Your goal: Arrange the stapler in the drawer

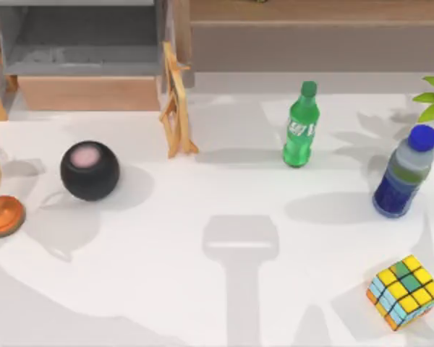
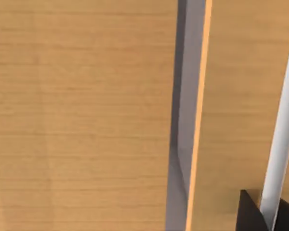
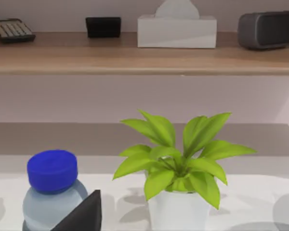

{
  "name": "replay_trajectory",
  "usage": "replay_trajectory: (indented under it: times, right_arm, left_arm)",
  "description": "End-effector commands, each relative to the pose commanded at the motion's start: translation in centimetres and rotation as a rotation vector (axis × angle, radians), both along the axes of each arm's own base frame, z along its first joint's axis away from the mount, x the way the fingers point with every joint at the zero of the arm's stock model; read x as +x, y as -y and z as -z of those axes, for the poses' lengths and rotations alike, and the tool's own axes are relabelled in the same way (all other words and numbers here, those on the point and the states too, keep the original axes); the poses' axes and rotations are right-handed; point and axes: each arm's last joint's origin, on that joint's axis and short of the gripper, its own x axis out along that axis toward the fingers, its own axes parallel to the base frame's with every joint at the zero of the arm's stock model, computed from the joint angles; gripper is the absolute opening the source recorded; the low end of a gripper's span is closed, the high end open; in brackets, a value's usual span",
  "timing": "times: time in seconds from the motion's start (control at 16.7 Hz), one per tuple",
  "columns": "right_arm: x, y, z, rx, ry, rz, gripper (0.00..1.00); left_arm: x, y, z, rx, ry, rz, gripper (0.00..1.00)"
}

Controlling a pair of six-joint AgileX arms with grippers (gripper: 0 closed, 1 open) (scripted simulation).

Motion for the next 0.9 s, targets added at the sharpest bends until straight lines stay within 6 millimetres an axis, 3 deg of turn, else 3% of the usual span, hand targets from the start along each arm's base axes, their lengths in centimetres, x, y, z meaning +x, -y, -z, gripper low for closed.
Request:
replay_trajectory:
  times: [0.42, 0.72, 0.9]
  right_arm:
    - [0.0, 0.0, 0.0, 0.000, 0.000, 0.000, 1.00]
    - [0.0, 0.0, 0.0, 0.000, 0.000, 0.000, 1.00]
    - [0.0, 0.0, 0.0, 0.000, 0.000, 0.000, 1.00]
  left_arm:
    - [5.5, -0.1, -0.2, 0.005, 0.009, -0.004, 0.00]
    - [5.9, 0.1, -0.2, 0.001, 0.004, -0.003, 0.00]
    - [5.9, 0.1, -0.2, 0.001, 0.004, -0.003, 0.23]
